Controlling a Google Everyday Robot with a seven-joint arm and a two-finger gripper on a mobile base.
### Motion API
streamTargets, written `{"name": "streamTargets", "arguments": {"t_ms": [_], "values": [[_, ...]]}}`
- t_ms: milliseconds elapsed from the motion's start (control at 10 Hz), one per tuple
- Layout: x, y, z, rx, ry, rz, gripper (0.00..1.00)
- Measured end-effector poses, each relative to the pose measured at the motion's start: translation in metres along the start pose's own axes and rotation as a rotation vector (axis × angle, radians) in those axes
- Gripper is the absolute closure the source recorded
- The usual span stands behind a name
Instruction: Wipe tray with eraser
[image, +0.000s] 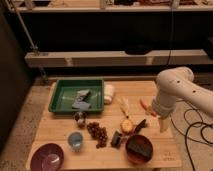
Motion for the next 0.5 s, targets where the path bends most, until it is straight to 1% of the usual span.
{"name": "streamTargets", "arguments": {"t_ms": [200,400,500], "values": [[-0.009,0.020,0.013,0.016,-0.006,0.017,0.35],[-0.024,0.048,0.038,0.036,-0.009,0.024,0.35],[-0.028,0.055,0.046,0.044,-0.006,0.018,0.35]]}}
